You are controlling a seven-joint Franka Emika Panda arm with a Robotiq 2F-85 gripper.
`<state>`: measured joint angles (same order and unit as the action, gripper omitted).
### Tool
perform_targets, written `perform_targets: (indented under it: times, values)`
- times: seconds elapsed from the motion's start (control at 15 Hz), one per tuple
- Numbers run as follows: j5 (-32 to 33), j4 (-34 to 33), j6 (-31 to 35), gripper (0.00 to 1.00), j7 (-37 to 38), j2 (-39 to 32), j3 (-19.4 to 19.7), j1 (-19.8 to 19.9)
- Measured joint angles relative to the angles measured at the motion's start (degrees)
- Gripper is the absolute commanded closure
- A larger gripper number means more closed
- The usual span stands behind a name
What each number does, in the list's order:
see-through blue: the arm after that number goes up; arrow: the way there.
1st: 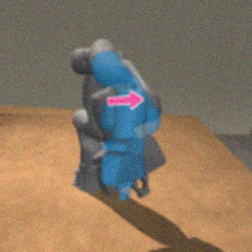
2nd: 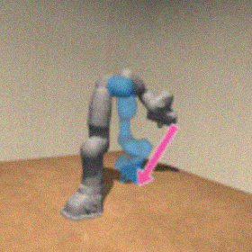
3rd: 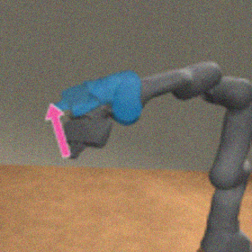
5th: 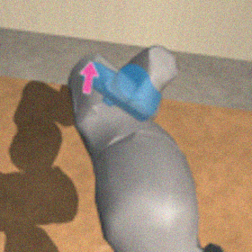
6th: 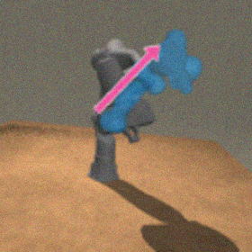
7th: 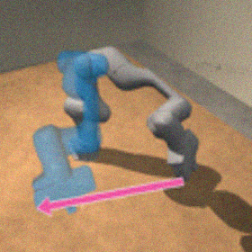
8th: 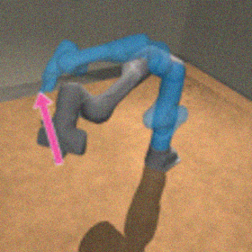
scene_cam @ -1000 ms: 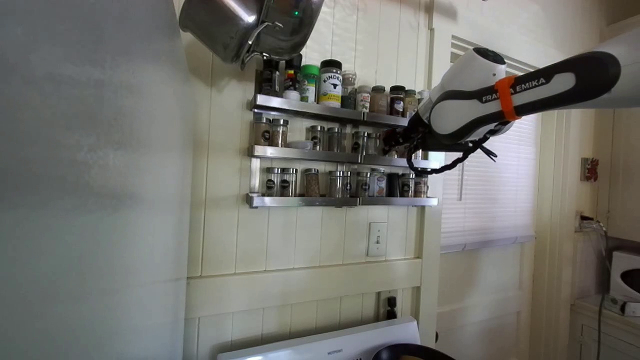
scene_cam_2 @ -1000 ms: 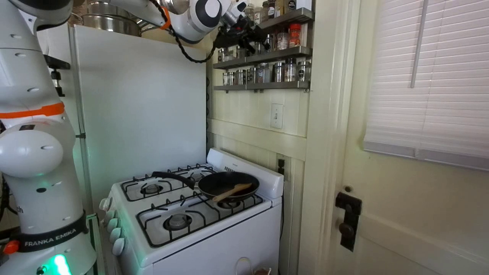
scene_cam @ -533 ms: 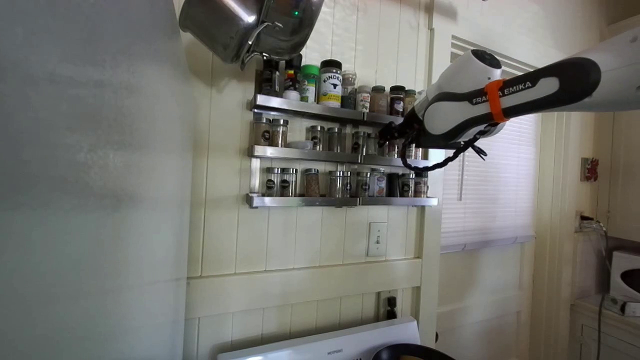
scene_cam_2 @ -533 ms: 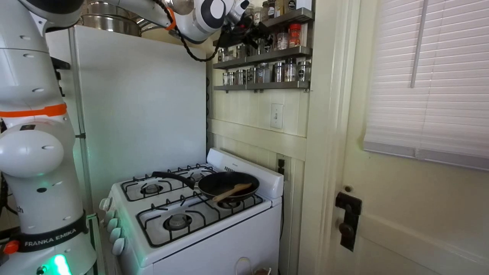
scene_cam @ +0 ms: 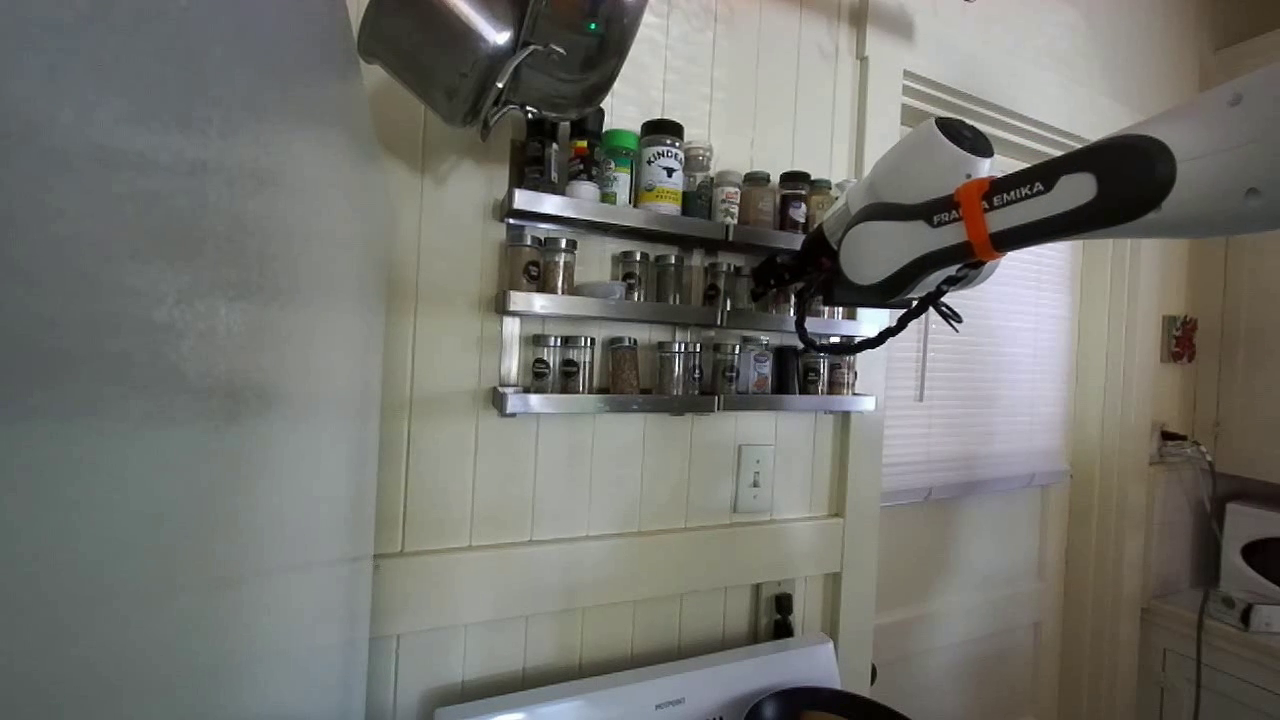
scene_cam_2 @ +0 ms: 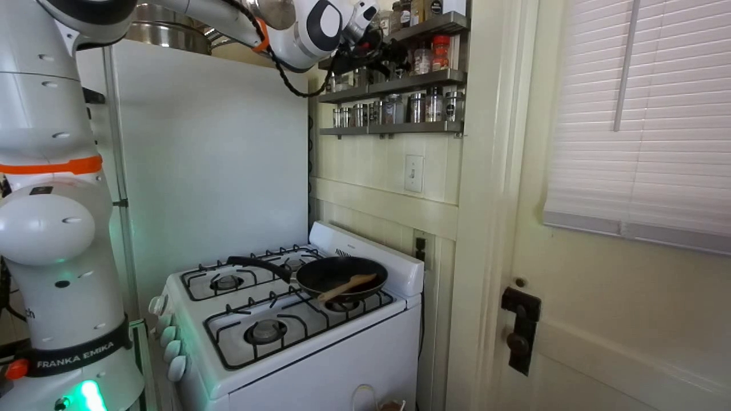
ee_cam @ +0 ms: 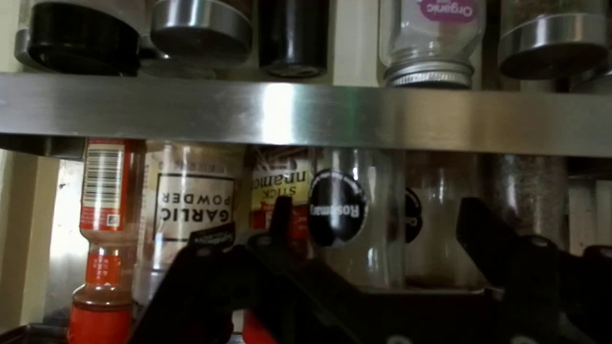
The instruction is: Put the spice bottle on the stove
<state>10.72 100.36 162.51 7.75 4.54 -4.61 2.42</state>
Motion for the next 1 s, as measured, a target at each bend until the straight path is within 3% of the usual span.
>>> perform_targets:
  times: [0.27, 0.33, 1.0]
  values:
    - [0.3, 0.0, 0.1, 0.74, 0.0, -0.2, 0.0, 0.1]
    - [0.4, 0.0, 0.1, 0.77, 0.0, -0.2, 0.0, 0.1]
    - [8.0, -1.9, -2.0, 0.77, 9.3, 0.9, -0.3, 0.7]
